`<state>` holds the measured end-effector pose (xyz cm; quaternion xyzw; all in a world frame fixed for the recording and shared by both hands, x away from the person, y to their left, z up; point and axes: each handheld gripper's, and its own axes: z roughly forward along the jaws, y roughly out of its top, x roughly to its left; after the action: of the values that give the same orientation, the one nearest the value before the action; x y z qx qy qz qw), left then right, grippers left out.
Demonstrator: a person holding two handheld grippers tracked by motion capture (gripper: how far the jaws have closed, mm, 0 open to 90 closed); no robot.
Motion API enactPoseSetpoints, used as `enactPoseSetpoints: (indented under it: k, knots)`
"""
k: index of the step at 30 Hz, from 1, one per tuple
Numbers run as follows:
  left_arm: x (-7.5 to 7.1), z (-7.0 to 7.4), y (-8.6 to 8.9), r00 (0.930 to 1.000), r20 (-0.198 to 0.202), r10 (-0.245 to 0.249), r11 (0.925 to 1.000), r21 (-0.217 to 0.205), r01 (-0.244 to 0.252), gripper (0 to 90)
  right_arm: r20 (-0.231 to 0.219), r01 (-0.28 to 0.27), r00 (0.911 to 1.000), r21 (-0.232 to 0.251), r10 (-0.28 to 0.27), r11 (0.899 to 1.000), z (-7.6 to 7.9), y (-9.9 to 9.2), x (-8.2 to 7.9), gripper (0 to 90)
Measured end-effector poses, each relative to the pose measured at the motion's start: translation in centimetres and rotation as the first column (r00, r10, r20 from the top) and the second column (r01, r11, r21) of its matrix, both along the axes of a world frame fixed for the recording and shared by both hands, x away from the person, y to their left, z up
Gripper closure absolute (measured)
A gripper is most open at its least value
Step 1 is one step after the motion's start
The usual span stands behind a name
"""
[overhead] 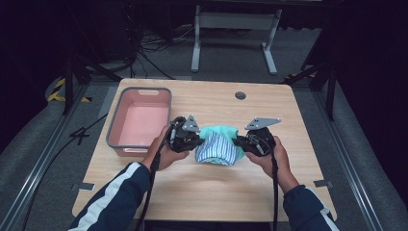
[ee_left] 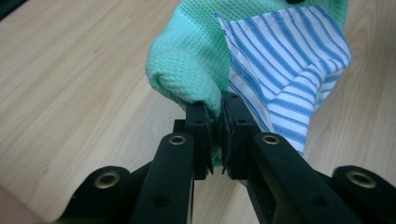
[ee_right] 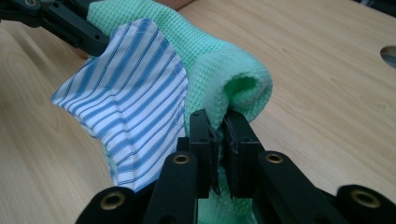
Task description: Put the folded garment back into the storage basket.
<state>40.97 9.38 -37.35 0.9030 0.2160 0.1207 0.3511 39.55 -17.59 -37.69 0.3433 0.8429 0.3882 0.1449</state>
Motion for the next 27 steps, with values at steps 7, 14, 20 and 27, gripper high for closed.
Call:
enactPoseSetpoints:
  k: [7, 14, 20, 27]
  knots:
    - [0.4, 2.0, 1.2, 0.9993, 0.031, 0.019, 0.9998, -0.006, -0.019, 82.7, 0.036, -0.017, 0.9992, -0.001, 0.017, 1.0, 2.0, 1.3, 0.6, 82.8]
    - [0.7, 3.0, 2.6, 0.9978, 0.039, 0.053, 0.9986, -0.009, -0.053, 82.6, 0.061, -0.04, 0.9973, -0.003, 0.04, 0.999, 3.4, 2.8, 1.6, 82.8]
    - [0.9, 3.9, 4.0, 0.9952, 0.055, 0.081, 0.9966, -0.016, -0.081, 82.6, 0.077, -0.053, 0.9957, 0.005, 0.052, 0.999, 4.2, 4.1, 1.9, 82.9]
    - [1.1, 5.0, 6.4, 0.9867, 0.079, 0.142, 0.9898, -0.024, -0.14, 82.6, 0.101, -0.085, 0.9913, 0.003, 0.085, 0.996, 5.6, 6.7, 2.7, 82.9]
